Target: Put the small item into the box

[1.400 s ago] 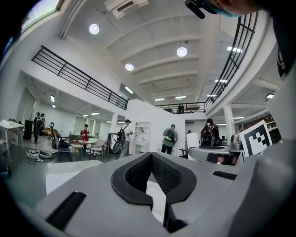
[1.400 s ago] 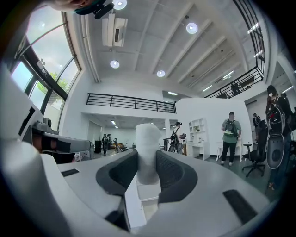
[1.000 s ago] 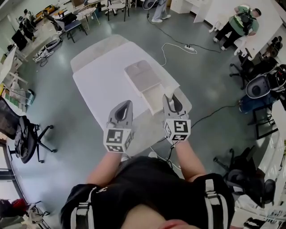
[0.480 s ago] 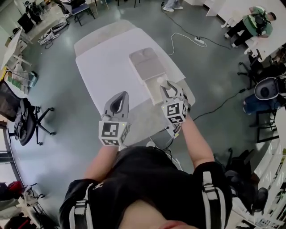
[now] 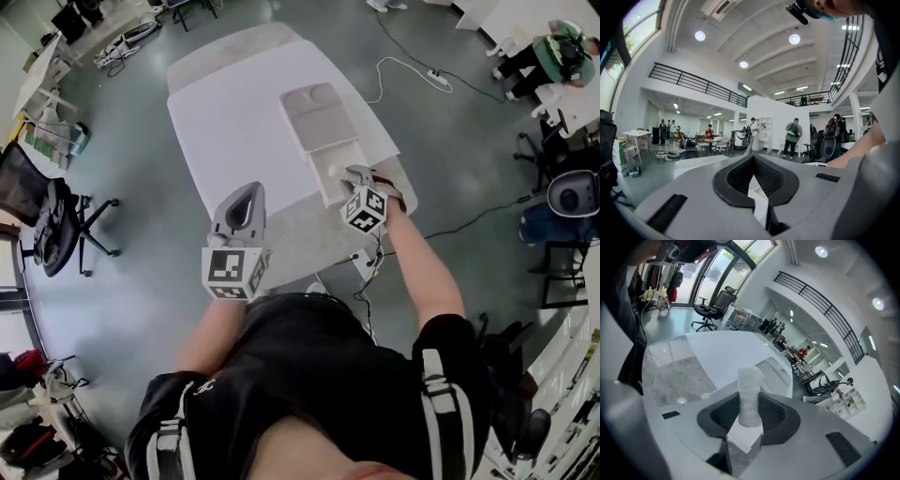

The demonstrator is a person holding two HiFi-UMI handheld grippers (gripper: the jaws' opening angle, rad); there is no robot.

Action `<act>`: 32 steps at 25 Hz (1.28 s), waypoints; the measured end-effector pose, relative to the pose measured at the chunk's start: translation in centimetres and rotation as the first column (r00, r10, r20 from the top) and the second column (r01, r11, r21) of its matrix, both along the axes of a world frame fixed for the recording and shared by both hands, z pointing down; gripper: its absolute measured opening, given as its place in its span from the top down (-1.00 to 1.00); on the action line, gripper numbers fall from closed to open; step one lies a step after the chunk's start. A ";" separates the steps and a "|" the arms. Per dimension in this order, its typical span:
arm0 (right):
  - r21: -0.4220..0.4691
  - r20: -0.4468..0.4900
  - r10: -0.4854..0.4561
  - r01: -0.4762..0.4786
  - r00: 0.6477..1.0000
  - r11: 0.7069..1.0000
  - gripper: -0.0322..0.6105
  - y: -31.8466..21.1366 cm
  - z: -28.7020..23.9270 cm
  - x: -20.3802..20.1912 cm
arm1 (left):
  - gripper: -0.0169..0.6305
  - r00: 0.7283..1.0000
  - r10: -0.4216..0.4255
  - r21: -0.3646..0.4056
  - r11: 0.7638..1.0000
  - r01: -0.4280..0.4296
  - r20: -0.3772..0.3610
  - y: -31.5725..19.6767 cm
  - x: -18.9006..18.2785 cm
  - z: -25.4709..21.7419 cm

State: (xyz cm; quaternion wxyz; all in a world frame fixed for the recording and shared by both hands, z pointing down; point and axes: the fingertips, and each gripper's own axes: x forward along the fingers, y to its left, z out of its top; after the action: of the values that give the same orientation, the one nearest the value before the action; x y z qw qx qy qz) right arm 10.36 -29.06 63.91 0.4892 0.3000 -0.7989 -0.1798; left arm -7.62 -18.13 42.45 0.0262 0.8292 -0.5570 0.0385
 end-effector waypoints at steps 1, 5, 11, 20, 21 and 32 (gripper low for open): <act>-0.024 -0.022 -0.012 0.011 1.000 1.000 0.52 -0.2 0.9 0.2 | 0.93 1.000 -0.009 -0.004 1.000 0.009 0.002 0.0 0.1 0.2; -0.101 -0.086 -0.060 0.051 0.995 0.994 0.52 -1.2 3.5 0.8 | 0.93 0.999 -0.042 -0.022 0.999 0.042 0.007 0.1 0.4 0.8; -0.179 -0.164 -0.150 0.121 0.975 0.976 0.52 -2.3 6.3 0.3 | 0.93 0.996 -0.085 -0.037 0.996 0.085 0.010 -0.2 0.3 1.4; -0.273 -0.237 -0.205 0.138 0.950 0.952 0.52 -3.3 9.9 0.4 | 0.93 0.992 -0.123 -0.053 0.991 0.124 0.019 -0.7 0.5 1.8; -0.280 -0.241 -0.207 0.136 0.948 0.950 0.52 -3.4 10.1 0.4 | 0.93 0.992 -0.125 -0.053 0.991 0.126 0.022 -0.8 0.5 1.8; -0.332 -0.174 -0.141 0.077 0.974 0.940 0.42 -4.1 11.0 0.0 | 0.93 0.994 -0.108 -0.055 0.993 0.109 0.025 -0.9 0.8 2.1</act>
State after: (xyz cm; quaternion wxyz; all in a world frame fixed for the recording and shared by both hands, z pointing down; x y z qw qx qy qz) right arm 10.38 -33.13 74.94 0.5971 0.1516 -0.7811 -0.1020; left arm -6.85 -19.03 44.59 0.0455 0.7962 -0.6001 0.0617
